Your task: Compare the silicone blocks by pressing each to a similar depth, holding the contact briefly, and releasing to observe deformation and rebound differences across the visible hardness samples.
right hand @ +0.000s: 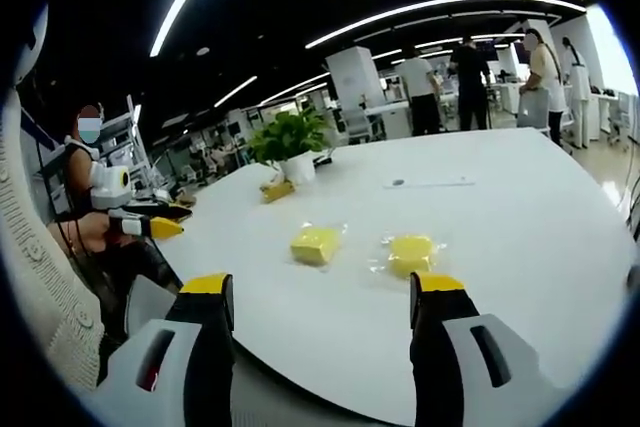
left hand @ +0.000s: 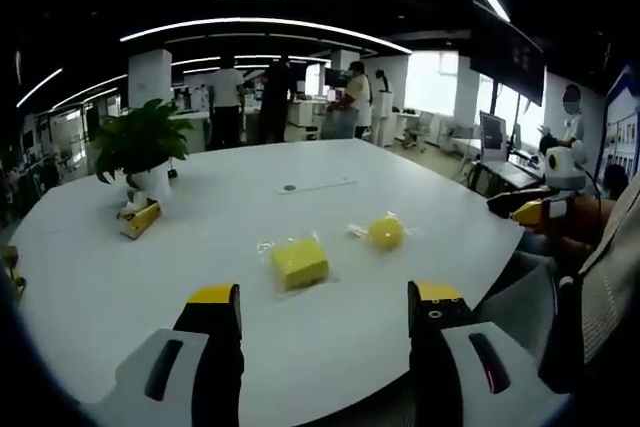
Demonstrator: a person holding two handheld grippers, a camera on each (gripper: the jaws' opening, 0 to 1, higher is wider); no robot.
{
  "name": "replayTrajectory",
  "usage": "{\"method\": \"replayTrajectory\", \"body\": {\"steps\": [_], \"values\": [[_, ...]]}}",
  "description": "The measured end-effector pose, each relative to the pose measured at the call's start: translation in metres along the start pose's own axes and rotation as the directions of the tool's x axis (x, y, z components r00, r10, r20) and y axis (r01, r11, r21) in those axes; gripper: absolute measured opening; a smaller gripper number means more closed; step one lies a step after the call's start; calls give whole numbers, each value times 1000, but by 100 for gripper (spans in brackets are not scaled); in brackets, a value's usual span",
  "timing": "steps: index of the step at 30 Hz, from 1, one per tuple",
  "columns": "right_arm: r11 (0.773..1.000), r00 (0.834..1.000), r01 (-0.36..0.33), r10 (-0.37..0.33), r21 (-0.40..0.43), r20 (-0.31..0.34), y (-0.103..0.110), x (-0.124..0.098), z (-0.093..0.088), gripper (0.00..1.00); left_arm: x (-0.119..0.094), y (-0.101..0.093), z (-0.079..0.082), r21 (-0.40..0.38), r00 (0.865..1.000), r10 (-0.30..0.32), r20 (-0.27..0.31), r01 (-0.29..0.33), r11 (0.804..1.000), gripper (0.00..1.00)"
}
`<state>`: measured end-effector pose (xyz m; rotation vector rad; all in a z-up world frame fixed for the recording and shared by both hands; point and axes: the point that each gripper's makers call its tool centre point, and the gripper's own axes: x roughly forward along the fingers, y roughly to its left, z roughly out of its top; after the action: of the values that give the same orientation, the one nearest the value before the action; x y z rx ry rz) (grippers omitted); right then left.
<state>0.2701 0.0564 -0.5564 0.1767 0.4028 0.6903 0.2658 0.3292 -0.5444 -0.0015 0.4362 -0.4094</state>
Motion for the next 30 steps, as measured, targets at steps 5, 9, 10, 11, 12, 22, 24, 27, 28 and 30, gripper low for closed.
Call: {"method": "replayTrajectory", "body": {"steps": [5, 9, 10, 11, 12, 22, 24, 27, 28, 30], "values": [[1000, 1000, -5, 5, -3, 0, 1, 0, 2, 66, -1, 0, -1, -8, 1000, 1, 2, -1, 1000, 66], [1000, 1000, -9, 9, -6, 3, 2, 1, 3, 66, -2, 0, 0, -12, 1000, 3, 5, -3, 1000, 66], [1000, 1000, -9, 9, -2, 5, 2, 1, 4, 66, -2, 0, 0, -14, 1000, 4, 9, -4, 1000, 66], [1000, 1000, -10, 10, -1, 6, 2, 1, 4, 66, -2, 0, 0, -14, 1000, 5, 8, -4, 1000, 66], [1000, 1000, -9, 9, -5, 4, 2, 1, 3, 66, -2, 0, 0, -14, 1000, 5, 7, -5, 1000, 66], [1000, 1000, -6, 6, -11, 1, 3, 0, 3, 67, -2, 1, -2, -20, 1000, 5, 4, -5, 1000, 66], [1000, 1000, -5, 5, -17, 2, 3, 0, 4, 67, -2, 1, -2, -20, 1000, 5, 5, -5, 1000, 66], [1000, 1000, 1, 0, -16, 5, 2, 0, 4, 67, -2, 4, -2, -35, 1000, 14, 9, -14, 999, 66], [1000, 1000, 1, -1, -13, 5, 2, 0, 4, 67, -2, 4, -2, -39, 1000, 13, 11, -13, 999, 66], [1000, 1000, 3, -3, -14, 1, 3, -1, 2, 67, -2, 4, -1, -41, 1000, 13, 12, -12, 999, 66]]}}
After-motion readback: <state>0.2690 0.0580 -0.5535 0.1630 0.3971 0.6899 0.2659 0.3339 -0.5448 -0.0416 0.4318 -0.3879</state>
